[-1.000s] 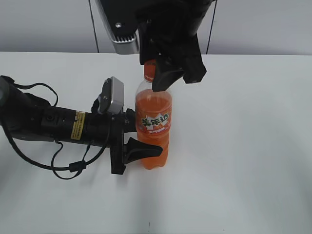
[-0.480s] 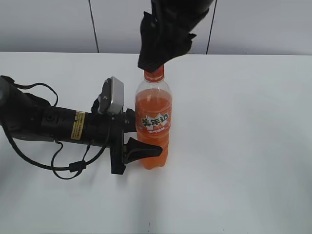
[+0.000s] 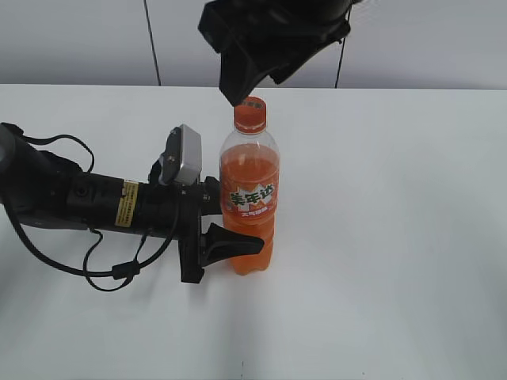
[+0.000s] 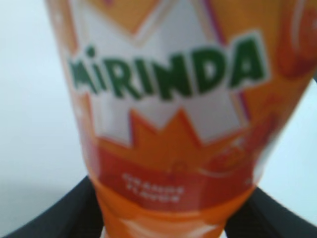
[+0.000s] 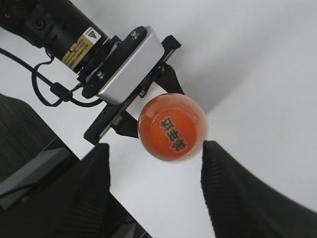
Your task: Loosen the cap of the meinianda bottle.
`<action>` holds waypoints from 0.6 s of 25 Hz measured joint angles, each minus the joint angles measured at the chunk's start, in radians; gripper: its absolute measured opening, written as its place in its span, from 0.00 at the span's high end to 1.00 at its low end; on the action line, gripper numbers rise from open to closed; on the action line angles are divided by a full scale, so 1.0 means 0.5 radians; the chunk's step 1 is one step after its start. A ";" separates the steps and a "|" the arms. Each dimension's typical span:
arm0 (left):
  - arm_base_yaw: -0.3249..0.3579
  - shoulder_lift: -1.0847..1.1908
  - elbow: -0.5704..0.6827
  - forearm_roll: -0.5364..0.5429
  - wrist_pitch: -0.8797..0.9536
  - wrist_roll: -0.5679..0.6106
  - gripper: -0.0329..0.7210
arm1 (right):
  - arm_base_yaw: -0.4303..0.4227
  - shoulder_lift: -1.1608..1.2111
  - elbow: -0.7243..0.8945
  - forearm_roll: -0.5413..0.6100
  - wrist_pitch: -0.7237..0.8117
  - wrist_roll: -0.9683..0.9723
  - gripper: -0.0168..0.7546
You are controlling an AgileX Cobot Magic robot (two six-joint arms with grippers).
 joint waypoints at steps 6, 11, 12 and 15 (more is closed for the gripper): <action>0.000 0.000 0.000 0.000 0.000 0.000 0.41 | 0.000 0.000 0.000 -0.003 0.000 0.410 0.41; 0.000 0.000 0.000 0.000 0.000 0.000 0.41 | 0.000 0.000 0.000 -0.003 0.000 0.516 0.41; 0.000 0.000 0.000 0.000 0.000 0.000 0.41 | 0.000 0.000 0.000 -0.003 0.000 0.519 0.41; 0.000 0.000 0.000 0.000 0.000 0.000 0.41 | 0.000 0.014 0.000 -0.037 0.000 0.523 0.41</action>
